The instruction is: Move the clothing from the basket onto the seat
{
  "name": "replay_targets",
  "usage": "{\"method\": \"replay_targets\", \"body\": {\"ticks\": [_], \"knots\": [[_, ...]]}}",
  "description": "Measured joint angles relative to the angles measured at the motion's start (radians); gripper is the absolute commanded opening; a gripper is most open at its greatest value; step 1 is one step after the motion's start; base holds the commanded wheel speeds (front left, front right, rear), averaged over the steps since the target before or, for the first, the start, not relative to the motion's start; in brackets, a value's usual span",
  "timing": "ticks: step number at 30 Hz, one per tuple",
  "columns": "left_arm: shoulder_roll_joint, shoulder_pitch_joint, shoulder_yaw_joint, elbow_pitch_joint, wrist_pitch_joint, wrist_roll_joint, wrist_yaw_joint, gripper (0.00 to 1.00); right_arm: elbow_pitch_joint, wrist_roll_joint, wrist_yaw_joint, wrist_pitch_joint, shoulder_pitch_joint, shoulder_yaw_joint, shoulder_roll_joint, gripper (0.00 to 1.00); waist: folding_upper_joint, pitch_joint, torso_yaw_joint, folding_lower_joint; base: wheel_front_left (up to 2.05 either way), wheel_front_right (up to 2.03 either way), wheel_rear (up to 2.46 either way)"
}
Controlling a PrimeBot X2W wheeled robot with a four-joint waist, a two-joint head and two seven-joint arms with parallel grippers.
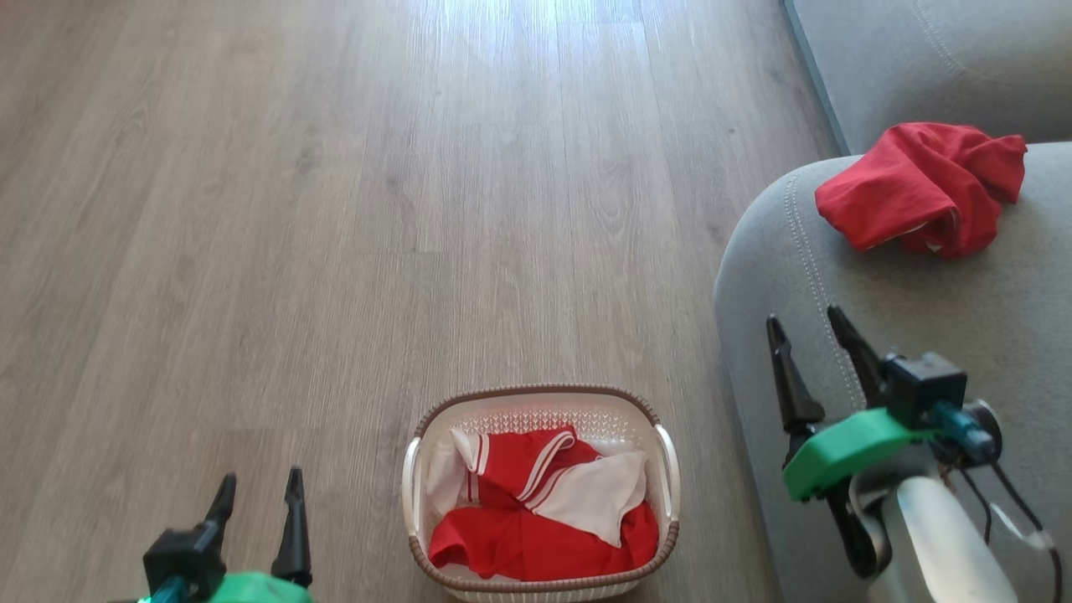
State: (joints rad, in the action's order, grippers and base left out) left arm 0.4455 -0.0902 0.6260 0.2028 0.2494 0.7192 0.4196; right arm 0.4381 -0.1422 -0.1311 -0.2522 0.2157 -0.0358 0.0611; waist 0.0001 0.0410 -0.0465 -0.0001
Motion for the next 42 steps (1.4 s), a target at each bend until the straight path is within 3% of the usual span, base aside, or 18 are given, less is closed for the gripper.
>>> {"method": "replay_targets", "body": {"ticks": [19,42], "knots": [[0.01,0.11,-0.063,-0.06,0.0,-0.011,0.013,1.0,-0.085,-0.062,0.0,0.012,-0.167,-0.012,-0.006,1.0,0.0,0.028,-0.014,0.0,0.0,0.0,0.0],[0.01,0.112,-0.067,-0.066,0.0,-0.016,0.013,1.0,-0.111,-0.063,0.0,0.016,-0.213,-0.011,-0.008,1.0,0.0,0.04,-0.021,0.0,0.0,0.0,0.0]]}}
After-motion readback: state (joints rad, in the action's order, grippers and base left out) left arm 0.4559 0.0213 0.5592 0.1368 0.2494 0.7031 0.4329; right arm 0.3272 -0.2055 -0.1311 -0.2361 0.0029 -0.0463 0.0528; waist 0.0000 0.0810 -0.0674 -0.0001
